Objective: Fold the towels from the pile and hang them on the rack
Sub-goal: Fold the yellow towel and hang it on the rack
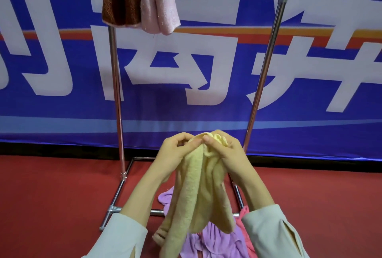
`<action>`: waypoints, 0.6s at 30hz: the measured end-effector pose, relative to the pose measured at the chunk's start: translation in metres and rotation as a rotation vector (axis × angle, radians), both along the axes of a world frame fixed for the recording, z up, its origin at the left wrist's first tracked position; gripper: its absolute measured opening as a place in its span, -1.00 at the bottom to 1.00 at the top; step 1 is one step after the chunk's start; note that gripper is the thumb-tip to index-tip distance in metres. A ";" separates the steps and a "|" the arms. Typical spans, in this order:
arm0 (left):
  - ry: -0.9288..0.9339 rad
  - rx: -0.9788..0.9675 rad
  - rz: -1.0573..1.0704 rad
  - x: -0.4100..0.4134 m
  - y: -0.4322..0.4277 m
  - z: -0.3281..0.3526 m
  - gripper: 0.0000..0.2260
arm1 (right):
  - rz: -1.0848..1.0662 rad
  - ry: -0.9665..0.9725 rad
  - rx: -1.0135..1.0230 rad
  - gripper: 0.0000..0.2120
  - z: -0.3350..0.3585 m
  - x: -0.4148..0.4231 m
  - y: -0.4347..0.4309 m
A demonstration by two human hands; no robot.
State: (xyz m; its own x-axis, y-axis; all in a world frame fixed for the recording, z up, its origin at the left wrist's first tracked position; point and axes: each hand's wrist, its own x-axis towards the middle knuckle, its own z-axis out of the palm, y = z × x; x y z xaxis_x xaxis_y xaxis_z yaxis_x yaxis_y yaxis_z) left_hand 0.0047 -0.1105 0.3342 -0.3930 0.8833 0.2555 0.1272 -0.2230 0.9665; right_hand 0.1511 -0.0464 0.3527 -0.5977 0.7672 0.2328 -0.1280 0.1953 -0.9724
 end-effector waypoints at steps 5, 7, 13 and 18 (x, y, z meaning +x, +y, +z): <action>0.157 -0.113 0.072 -0.012 0.003 -0.020 -0.90 | -0.106 0.203 -0.127 -0.76 0.005 0.000 0.003; 0.287 -0.112 0.138 -0.015 0.003 -0.024 -0.92 | -0.135 0.199 -0.122 -0.77 0.006 0.000 0.003; 0.000 0.010 0.275 -0.013 0.005 -0.014 -0.84 | -0.392 0.018 -0.048 -0.69 0.003 -0.005 0.010; -0.048 0.064 0.095 0.000 0.000 0.006 -0.91 | -0.014 -0.192 0.011 -0.73 0.003 0.000 0.001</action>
State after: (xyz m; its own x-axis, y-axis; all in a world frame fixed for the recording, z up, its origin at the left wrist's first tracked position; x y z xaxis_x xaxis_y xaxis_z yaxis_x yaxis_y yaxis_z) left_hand 0.0048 -0.1107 0.3398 -0.4873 0.8239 0.2894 0.1044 -0.2740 0.9560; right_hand 0.1508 -0.0454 0.3555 -0.6210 0.7740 0.1241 0.0625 0.2068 -0.9764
